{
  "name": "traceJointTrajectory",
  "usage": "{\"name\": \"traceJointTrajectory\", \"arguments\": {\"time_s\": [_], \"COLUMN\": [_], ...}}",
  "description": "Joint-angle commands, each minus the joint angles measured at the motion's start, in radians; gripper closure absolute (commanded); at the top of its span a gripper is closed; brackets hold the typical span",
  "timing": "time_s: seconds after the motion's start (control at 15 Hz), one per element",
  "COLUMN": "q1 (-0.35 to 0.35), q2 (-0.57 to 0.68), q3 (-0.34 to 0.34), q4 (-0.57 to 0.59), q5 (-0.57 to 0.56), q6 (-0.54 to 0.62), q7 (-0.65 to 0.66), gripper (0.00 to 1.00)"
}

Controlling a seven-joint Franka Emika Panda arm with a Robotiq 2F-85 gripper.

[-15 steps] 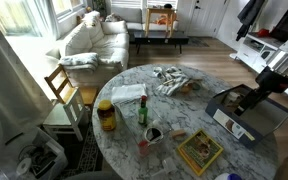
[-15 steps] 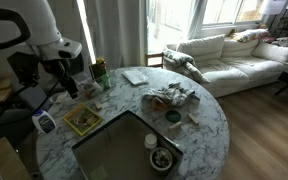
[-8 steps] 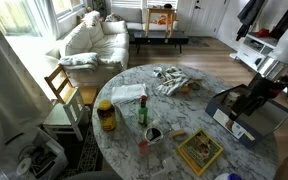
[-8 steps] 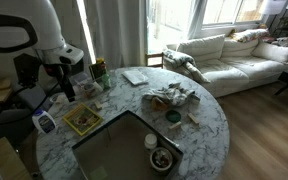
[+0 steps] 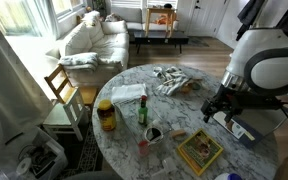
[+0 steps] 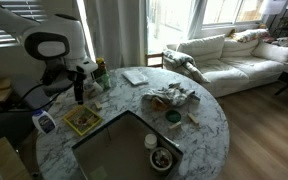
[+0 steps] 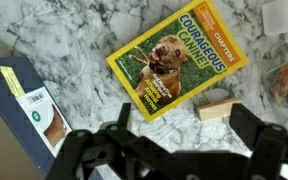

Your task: Pick up the yellow book and place it in the clear storage container

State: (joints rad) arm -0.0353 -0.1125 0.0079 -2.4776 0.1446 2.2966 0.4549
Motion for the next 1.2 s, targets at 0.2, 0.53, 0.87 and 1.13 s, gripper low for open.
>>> {"name": "traceJointTrajectory", "arguments": {"time_s": [0.2, 0.53, 0.87, 1.13], "q1": [-0.005, -0.014, -0.035, -0.059], "q2": [0.033, 0.065, 0.204, 0.332], "q3": [-0.005, -0.009, -0.055, -0.083], "q4": [0.025, 0.039, 0.103, 0.175], "q5": [0.000, -0.004, 0.117, 0.266], "q6": [-0.002, 0.025, 0.002, -0.050], "q7": [0.009, 0.071, 0.175, 0.128], "gripper": [0.00, 0.00, 0.00, 0.00]}}
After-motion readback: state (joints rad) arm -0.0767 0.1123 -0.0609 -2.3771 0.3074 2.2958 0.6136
